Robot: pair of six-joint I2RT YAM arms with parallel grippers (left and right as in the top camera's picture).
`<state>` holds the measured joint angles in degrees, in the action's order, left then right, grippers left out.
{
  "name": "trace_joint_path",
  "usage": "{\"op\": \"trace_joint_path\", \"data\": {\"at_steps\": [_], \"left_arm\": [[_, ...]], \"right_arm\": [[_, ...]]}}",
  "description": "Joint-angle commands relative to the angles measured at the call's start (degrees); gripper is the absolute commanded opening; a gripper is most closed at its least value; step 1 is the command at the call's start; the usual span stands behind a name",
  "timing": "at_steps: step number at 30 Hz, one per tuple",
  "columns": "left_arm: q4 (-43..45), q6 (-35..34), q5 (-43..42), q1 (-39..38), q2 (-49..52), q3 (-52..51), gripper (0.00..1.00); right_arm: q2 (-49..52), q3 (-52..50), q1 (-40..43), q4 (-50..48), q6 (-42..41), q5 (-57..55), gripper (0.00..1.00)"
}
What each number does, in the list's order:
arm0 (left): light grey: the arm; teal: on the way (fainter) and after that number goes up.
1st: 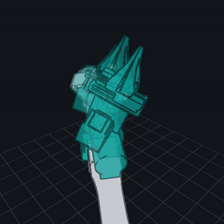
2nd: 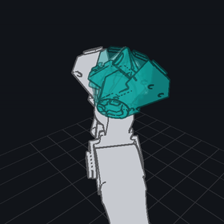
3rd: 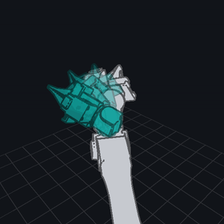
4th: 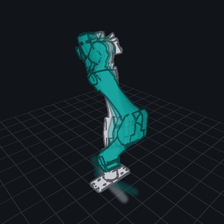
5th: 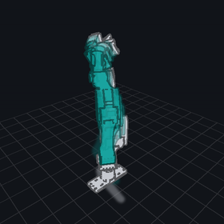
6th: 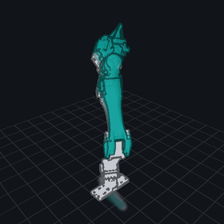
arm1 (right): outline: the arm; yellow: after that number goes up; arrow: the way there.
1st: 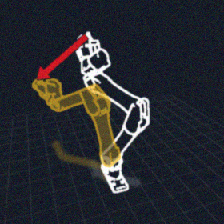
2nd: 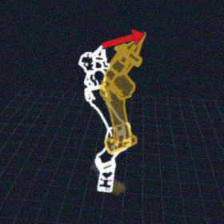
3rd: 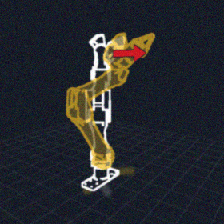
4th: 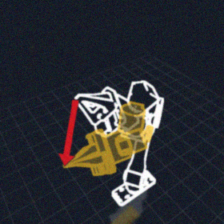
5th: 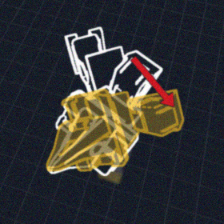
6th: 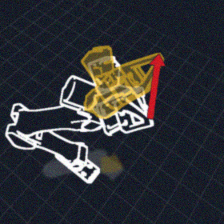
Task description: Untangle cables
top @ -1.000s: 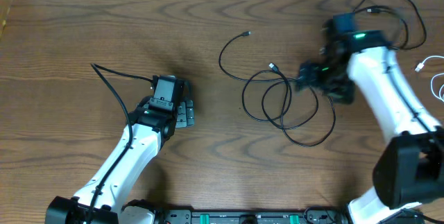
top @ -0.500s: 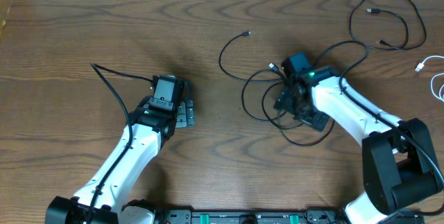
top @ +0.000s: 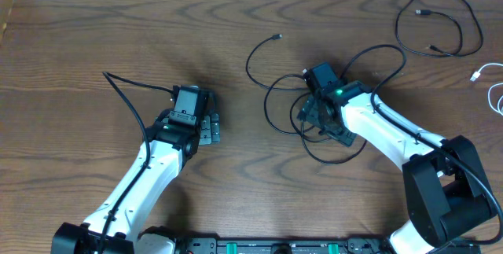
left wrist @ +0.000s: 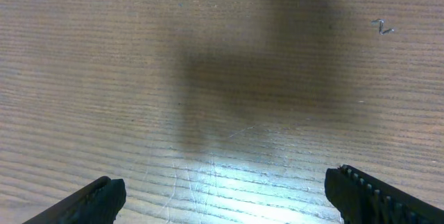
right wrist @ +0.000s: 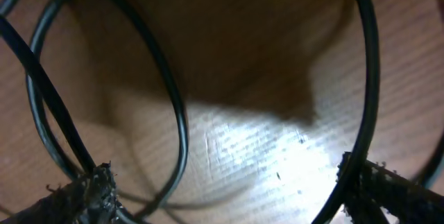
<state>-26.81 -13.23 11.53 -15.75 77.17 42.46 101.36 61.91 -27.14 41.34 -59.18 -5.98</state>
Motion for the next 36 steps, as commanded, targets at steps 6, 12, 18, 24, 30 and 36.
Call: {"op": "trace_joint_path", "data": {"at_steps": [6,12,18,24,30,36], "left_arm": [[-0.15,0.52,0.79,0.2,0.2,0.31,0.96],[-0.13,0.52,0.79,0.2,0.2,0.31,0.97],[-0.13,0.52,0.79,0.2,0.2,0.31,0.97],[-0.15,0.52,0.79,0.2,0.2,0.31,0.97],[-0.13,0.52,0.79,0.2,0.2,0.31,0.97],[-0.13,0.52,0.79,0.2,0.2,0.31,0.97]], "right_arm": [[0.02,-9.01,-0.31,-6.75,-1.05,-2.43,0.54],[-0.11,-11.67,1.09,-9.6,-0.33,-6.71,0.01],[-0.17,-3.32,9.6,-16.46,18.58,-8.46,0.01],[-0.09,9.44,19.52,-20.11,33.44,-7.37,0.01],[-0.09,19.93,22.53,-20.94,44.35,-3.26,0.01],[3.26,19.69,19.65,-22.16,44.17,5.62,0.01]]}}
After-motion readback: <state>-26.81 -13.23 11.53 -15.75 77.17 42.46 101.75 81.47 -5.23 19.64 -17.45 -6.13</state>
